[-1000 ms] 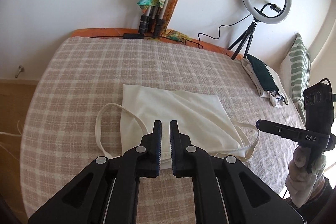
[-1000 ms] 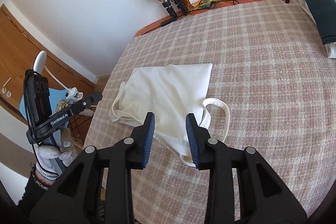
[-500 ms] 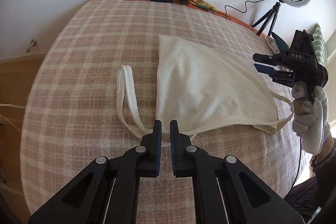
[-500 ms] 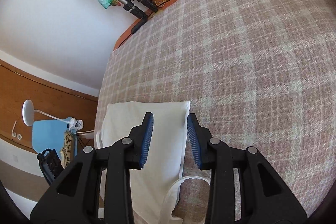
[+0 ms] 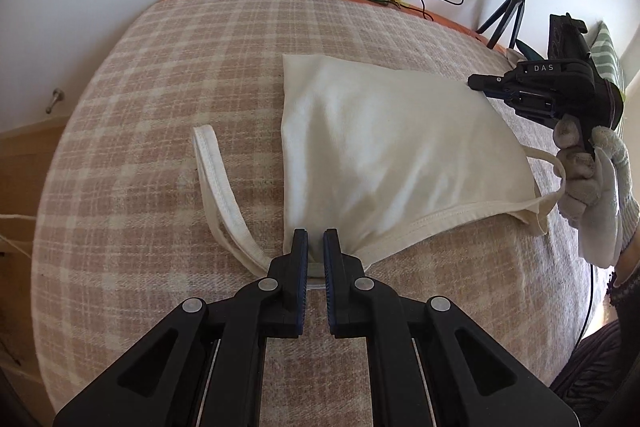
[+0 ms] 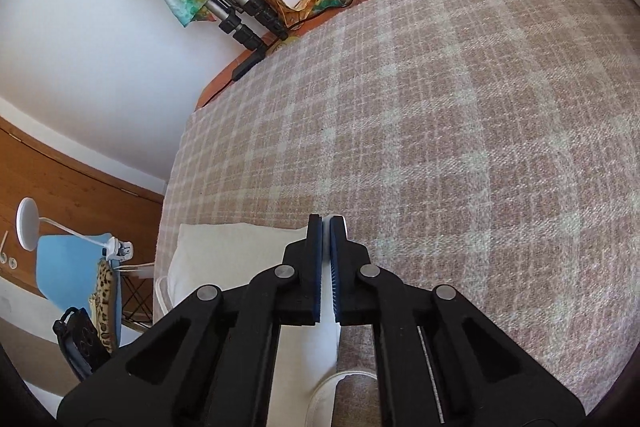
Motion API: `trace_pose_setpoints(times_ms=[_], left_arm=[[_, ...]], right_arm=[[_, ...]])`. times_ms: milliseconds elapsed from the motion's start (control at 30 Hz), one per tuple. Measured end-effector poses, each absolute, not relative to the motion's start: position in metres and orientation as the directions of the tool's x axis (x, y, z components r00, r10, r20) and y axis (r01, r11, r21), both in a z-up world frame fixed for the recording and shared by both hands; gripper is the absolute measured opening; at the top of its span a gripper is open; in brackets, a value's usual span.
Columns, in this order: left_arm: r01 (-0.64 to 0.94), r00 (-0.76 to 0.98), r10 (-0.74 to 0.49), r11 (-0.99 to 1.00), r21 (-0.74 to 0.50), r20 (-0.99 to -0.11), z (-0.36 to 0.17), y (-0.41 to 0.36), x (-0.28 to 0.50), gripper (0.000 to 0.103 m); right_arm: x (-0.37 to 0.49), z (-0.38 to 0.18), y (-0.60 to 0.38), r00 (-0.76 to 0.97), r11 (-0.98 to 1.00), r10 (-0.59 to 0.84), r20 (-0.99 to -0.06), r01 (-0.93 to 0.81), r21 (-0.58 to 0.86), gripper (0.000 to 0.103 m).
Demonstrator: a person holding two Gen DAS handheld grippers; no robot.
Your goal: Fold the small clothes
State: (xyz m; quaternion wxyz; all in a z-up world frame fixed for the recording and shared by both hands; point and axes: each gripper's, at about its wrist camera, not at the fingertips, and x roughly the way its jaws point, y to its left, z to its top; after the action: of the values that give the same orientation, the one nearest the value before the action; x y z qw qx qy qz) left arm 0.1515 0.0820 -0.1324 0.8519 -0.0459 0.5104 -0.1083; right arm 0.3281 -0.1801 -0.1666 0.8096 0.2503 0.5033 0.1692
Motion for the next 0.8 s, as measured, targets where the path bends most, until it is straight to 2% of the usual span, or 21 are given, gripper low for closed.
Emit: trace_pose_setpoints(times_ms=[133,233,400,567,733,800], left_arm=[[0.140,0.453,-0.199,0.979,-0.152,-0.869,-0.130,0.086,0.144,0.006],[0.108,0.475,-0.209,0.978,-0.179,-0.855,-0.121,0.098,0.139,0.006],[0.108,0.543,-0.248,0.968,-0.227,-0.802,-0.098,0.100,0.142,0.006],[0.139,0.537,-0.303,0.952,-0.273,-0.787,-0.100,0.088,0.155,0.006],[0.140,0.449,-0.273,0.962,-0.234,-0.851,-0.128,0.081,0.157,0.006],[0.144,0.421,-0.278,0.960,-0.239,-0.863,-0.137,0.082,0.149,0.007]], right_arm=[[0.332,-0.162,-0.194,0.446,0.815,0.511,-0.735,0.021,0.579,0.005],[0.324,-0.146,-0.203,0.478,0.817,0.502,-0.721,0.013,0.577,0.005],[0.294,-0.111,-0.182,0.438,0.813,0.568,-0.697,-0.164,0.559,0.005],[0.260,-0.110,-0.152,0.352,0.816,0.578,-0.736,-0.275,0.508,0.005],[0.235,-0.134,-0.135,0.274,0.857,0.489,-0.828,-0.329,0.397,0.005],[0.231,-0.143,-0.137,0.231,0.856,0.482,-0.845,-0.328,0.399,0.005]])
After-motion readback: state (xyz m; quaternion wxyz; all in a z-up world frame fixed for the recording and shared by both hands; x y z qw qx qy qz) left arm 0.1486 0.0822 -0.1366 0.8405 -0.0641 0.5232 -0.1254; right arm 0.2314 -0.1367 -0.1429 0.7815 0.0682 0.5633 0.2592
